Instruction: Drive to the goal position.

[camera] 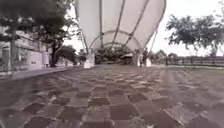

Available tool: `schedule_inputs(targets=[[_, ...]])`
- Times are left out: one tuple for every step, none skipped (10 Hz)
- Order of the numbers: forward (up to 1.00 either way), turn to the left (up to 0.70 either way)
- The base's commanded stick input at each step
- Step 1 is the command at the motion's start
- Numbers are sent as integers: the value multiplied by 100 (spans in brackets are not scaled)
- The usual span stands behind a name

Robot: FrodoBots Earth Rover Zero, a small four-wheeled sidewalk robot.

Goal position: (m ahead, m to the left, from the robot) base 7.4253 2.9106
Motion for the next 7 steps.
schedule_inputs(targets=[[100,23],[100,11],[100,2],[100,0],[100,0],[100,0],[100,0]])
